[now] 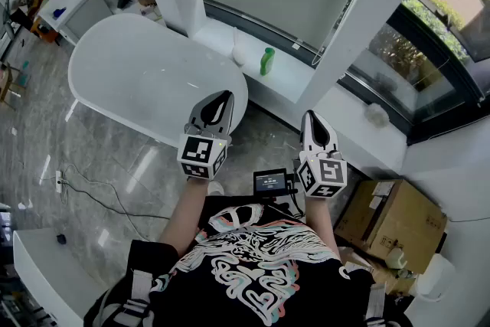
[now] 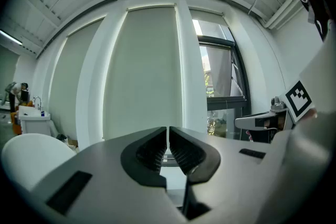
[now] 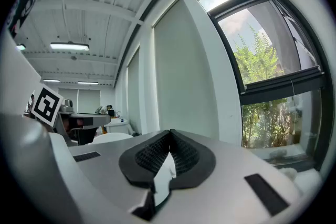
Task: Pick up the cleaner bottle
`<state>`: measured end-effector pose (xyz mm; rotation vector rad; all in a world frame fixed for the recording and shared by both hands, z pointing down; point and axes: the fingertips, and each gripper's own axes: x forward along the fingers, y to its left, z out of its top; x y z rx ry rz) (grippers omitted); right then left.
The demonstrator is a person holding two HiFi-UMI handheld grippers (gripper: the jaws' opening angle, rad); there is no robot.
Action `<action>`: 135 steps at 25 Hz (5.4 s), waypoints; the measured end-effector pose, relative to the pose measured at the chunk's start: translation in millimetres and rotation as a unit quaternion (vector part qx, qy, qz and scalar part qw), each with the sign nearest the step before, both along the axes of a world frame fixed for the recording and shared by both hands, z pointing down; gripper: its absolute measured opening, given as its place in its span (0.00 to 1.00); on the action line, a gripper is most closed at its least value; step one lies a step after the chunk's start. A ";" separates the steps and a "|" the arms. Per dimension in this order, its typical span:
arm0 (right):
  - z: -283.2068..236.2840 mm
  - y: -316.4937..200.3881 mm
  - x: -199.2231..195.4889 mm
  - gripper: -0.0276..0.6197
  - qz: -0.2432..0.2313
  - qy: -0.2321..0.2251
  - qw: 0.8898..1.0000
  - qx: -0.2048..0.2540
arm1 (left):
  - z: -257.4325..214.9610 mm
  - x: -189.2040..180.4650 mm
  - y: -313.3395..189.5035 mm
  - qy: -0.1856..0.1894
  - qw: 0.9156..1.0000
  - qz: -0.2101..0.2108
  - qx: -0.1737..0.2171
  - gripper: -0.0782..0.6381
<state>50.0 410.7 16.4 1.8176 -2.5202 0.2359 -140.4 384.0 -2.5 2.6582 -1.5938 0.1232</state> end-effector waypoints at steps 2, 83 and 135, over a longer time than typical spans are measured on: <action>1.9 1.2 1.5 0.08 0.000 -0.001 1.000 -0.001 | 0.9 2.4 2.4 0.001 1.000 0.002 0.000 0.15; 51.4 -324.8 17.7 0.08 0.074 -0.032 0.995 -0.054 | 72.0 53.6 -381.3 -0.023 0.993 0.102 -0.047 0.15; 242.1 -364.8 17.6 0.08 -0.009 -0.018 0.980 -0.198 | 256.0 48.1 -394.3 -0.071 0.983 0.075 -0.151 0.15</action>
